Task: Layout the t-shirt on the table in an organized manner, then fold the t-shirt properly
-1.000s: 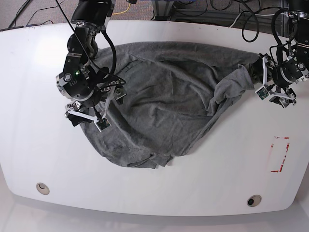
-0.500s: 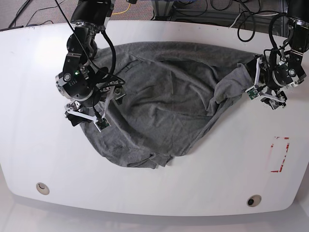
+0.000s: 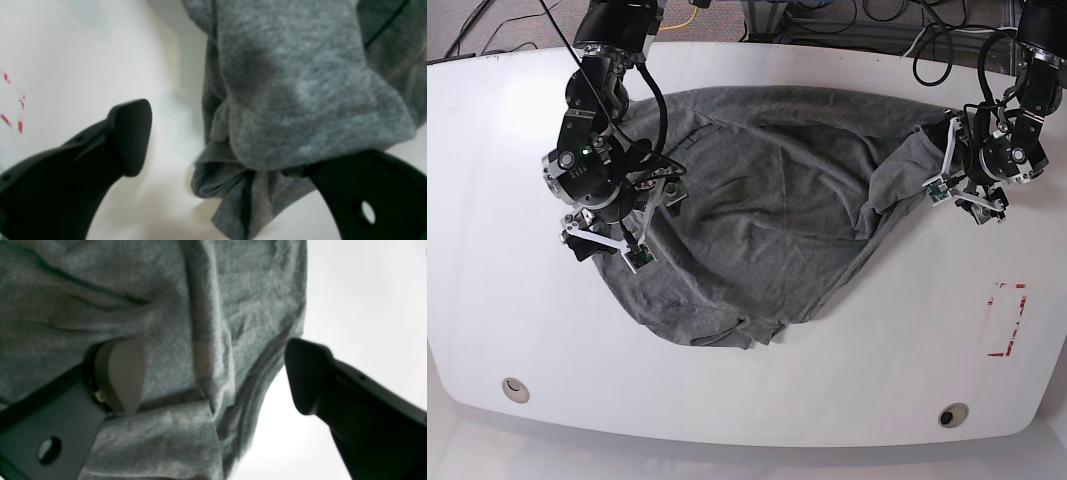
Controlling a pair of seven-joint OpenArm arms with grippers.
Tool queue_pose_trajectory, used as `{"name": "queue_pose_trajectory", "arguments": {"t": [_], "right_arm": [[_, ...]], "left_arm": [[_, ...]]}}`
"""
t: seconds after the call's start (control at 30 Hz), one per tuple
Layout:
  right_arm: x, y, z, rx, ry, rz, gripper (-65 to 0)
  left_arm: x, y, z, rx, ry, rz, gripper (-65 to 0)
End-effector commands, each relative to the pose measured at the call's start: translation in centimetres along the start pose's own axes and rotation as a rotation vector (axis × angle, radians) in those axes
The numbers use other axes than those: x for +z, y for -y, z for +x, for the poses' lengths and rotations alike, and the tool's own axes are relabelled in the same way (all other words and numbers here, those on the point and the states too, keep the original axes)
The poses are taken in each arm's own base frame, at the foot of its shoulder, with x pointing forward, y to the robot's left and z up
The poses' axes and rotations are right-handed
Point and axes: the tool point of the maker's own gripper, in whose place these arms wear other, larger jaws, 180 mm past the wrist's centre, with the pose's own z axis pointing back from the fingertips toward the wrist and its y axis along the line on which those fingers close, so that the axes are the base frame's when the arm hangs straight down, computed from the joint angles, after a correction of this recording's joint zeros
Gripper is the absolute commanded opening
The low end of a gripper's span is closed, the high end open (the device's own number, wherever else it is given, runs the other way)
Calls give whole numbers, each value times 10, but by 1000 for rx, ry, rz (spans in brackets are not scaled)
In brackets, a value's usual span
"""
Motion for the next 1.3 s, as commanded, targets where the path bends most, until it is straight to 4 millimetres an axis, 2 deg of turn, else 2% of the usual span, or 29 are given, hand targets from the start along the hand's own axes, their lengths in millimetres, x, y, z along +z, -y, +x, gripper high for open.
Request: {"name": "queue_pose_trajectory", "arguments": {"t": [0.0, 0.17, 0.37, 0.43, 1.03, 1.13, 1.27], "right_arm": [[5, 6, 13, 4, 48, -16, -21], [5, 6, 14, 4, 50, -16, -21], [4, 5, 15, 6, 51, -14, -21], [4, 5, 15, 5, 52, -13, -21], [4, 5, 15, 5, 52, -13, -21], [4, 5, 15, 5, 52, -13, -21], [4, 5, 15, 5, 52, -13, -21]], "left_arm": [[7, -12, -6, -16, -38, 29, -132], [12, -19, -6, -26, -69, 51, -151], [14, -20, -6, -33, -79, 57, -303], [14, -20, -6, -32, -80, 56, -329], [13, -18, -6, -29, -79, 52, -344], [10, -14, -5, -38, -79, 40, -382], [5, -2, -1, -66, -80, 6, -471]]}}
